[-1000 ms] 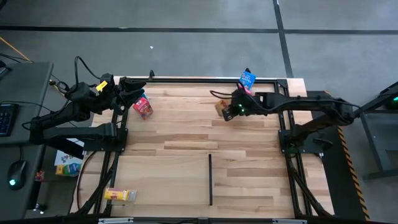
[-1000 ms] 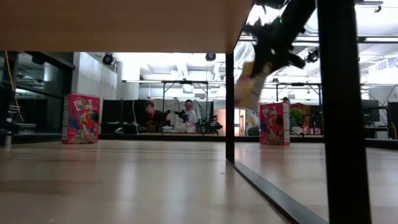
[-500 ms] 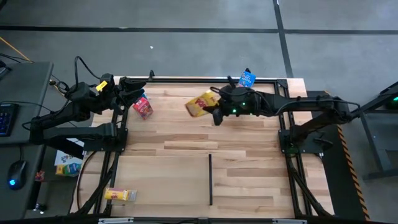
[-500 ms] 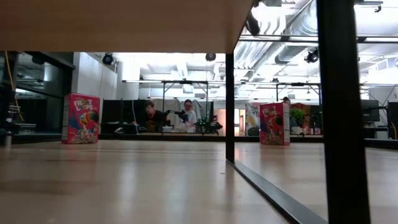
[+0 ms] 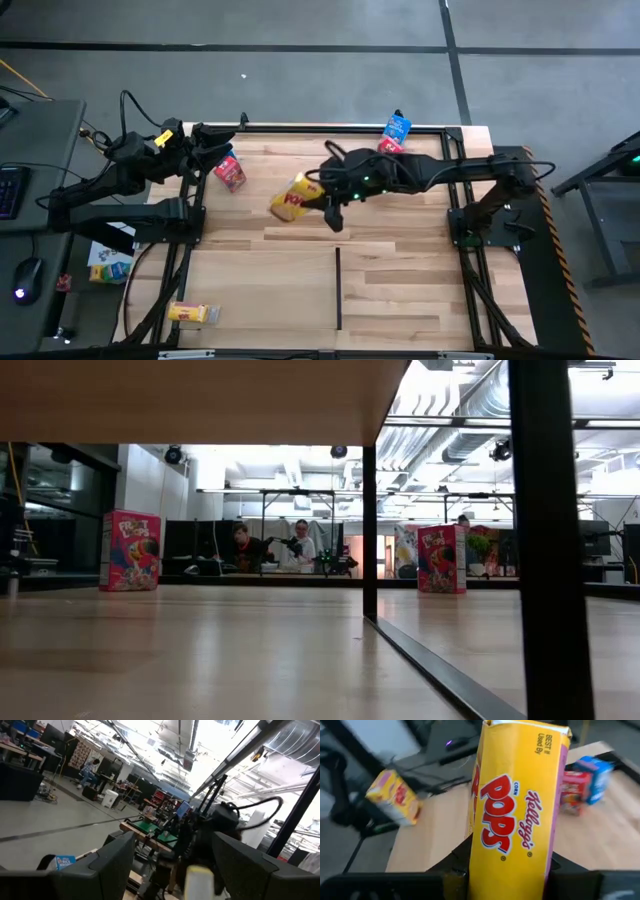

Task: Stack cereal on shelf
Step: Put the yellow cereal box on the shelf

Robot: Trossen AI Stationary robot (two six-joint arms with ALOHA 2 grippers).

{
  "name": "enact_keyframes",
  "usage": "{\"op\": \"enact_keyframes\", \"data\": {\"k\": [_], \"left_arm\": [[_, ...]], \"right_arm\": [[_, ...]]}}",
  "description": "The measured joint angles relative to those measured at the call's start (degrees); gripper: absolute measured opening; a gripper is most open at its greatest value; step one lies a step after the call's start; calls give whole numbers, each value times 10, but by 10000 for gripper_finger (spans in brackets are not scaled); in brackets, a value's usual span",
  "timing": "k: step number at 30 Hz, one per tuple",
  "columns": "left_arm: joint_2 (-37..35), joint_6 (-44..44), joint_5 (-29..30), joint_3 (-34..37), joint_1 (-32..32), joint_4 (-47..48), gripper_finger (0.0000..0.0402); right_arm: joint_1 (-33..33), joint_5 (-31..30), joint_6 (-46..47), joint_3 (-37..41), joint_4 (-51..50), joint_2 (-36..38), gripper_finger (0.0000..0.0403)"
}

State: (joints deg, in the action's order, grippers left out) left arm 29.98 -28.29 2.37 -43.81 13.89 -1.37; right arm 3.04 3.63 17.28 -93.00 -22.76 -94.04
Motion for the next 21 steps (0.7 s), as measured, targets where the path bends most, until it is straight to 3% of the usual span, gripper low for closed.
{"op": "enact_keyframes", "data": {"k": [9, 21], "left_arm": [[0, -10, 10, 0, 0, -2, 256], [0, -43, 13, 0, 0, -43, 256]], "right_arm": [[2, 89, -21, -8, -9, -37, 99], [8, 104, -43, -8, 6, -40, 99]]}}
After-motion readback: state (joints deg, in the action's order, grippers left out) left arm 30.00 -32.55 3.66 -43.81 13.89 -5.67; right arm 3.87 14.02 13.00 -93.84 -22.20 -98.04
